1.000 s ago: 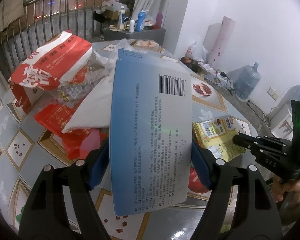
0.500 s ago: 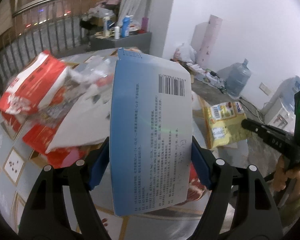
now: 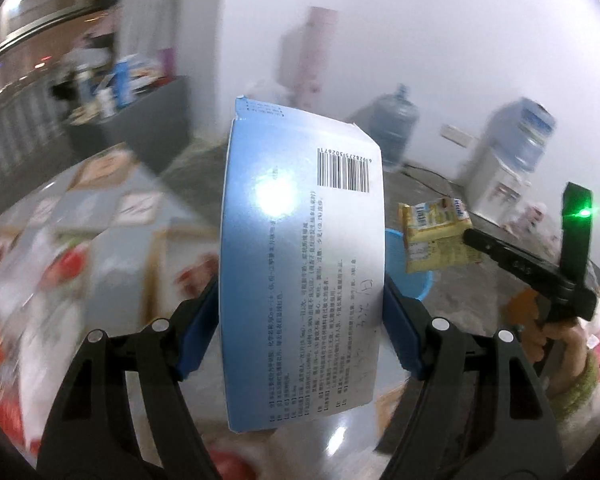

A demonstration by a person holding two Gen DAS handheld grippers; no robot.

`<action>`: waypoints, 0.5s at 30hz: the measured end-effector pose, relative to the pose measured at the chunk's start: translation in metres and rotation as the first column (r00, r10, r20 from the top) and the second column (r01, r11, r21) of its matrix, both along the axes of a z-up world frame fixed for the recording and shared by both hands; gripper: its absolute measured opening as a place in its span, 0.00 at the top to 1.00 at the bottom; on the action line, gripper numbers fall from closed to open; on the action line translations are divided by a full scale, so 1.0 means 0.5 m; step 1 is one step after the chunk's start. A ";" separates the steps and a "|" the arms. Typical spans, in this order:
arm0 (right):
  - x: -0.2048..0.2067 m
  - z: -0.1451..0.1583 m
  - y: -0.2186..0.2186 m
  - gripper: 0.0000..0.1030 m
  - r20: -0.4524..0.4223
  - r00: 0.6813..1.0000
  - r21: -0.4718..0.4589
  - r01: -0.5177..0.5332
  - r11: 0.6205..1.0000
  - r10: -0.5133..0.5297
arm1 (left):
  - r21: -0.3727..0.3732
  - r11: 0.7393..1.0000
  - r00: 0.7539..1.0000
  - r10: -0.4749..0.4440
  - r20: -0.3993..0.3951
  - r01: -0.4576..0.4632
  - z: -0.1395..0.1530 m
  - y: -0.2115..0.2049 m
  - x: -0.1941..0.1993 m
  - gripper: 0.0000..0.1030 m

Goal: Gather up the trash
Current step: 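Open both tools over the wastebasket to drop the box and packet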

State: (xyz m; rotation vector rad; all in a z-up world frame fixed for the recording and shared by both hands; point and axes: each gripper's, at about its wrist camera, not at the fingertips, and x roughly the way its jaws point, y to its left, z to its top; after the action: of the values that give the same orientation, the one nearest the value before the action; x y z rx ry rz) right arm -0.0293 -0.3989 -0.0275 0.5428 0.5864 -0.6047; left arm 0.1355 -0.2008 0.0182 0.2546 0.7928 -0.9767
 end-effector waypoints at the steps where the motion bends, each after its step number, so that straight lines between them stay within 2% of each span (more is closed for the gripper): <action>1: -0.007 -0.005 -0.017 0.95 -0.006 1.000 0.004 0.024 1.000 -0.024 | 0.001 1.000 1.000 -0.029 -0.012 0.029 -0.001 -0.033 0.002 0.31; 5: -0.043 -0.053 -0.111 0.95 -0.045 0.988 0.058 0.149 0.987 -0.147 | 0.021 0.990 0.985 -0.137 -0.108 0.140 -0.028 -0.176 0.007 0.31; 8: -0.059 -0.115 -0.184 0.95 -0.087 0.971 0.139 0.233 0.962 -0.222 | 0.059 0.974 0.957 -0.202 -0.210 0.218 -0.076 -0.292 0.008 0.31; 10: -0.068 -0.157 -0.226 0.95 -0.109 0.960 0.189 0.276 0.943 -0.259 | 0.110 0.959 0.935 -0.225 -0.274 0.263 -0.124 -0.374 0.006 0.31; 12: -0.070 -0.206 -0.269 0.95 -0.147 0.946 0.227 0.316 0.921 -0.289 | 0.149 0.943 0.919 -0.242 -0.312 0.298 -0.167 -0.440 0.002 0.31; 15: -0.075 -0.266 -0.310 0.95 -0.175 0.934 0.270 0.349 0.897 -0.311 | 0.211 0.919 0.910 -0.256 -0.326 0.334 -0.233 -0.531 -0.002 0.31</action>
State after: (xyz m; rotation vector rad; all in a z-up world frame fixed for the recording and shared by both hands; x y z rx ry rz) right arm -0.0665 -0.5538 -0.1604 0.9057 0.7193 -0.8866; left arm 0.1345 -0.4661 -0.0985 0.4799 1.1839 -1.2149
